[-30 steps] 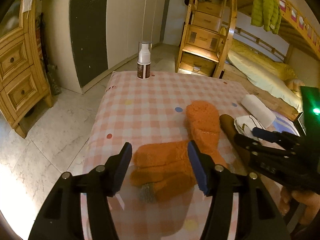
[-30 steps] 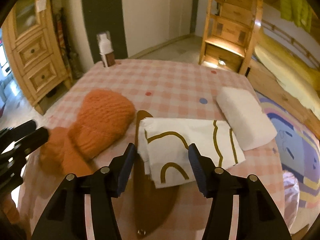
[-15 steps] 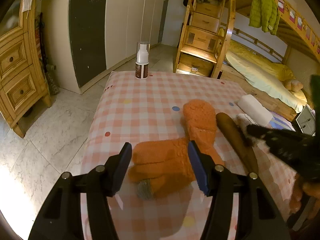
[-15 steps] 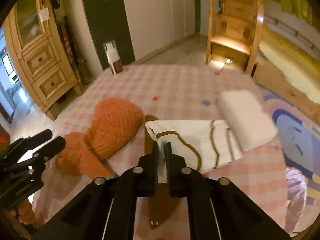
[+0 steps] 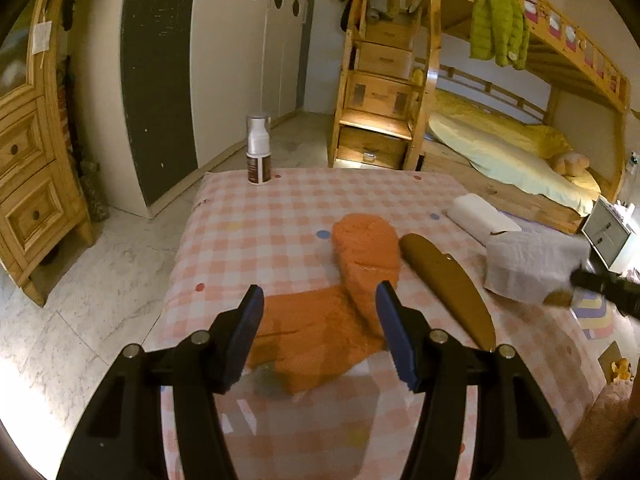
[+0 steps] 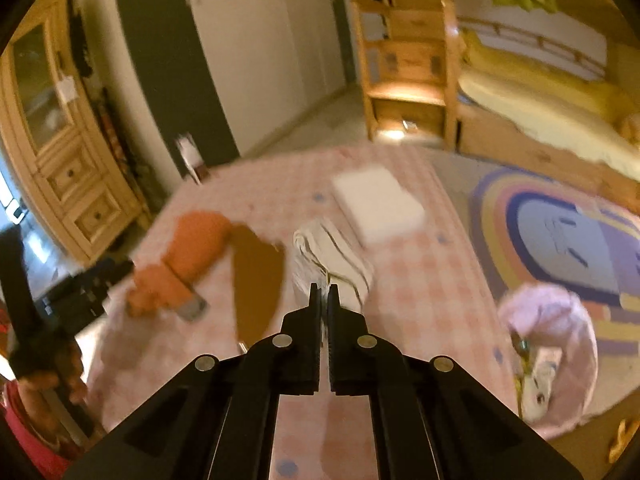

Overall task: Collect trash
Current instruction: 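Grasp the white patterned paper with the right tool while the left tool grasps the orange glove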

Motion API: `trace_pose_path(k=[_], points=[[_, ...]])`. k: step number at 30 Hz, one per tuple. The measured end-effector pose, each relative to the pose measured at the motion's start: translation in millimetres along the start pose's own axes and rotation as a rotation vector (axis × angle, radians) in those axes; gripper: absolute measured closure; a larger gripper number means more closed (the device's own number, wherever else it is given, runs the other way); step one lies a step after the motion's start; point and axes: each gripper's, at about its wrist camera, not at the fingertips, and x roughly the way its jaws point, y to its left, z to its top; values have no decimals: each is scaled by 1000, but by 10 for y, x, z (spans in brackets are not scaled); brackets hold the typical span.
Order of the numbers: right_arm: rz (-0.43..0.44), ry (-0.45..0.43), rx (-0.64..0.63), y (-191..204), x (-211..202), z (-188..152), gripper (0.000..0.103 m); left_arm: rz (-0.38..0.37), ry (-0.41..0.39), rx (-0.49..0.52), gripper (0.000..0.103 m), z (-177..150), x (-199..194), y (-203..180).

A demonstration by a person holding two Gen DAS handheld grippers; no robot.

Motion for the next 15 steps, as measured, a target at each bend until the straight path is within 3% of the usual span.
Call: trace_pose_path(k=[5, 9, 15], points=[[-44, 64, -44, 18, 77, -231, 95, -14, 33, 9, 46, -35, 57, -51], [-44, 50, -52, 9, 57, -240, 64, -6, 30, 14, 41, -45, 59, -61], [-69, 7, -85, 95, 71, -97, 62, -9, 32, 18, 41, -57, 58, -66]])
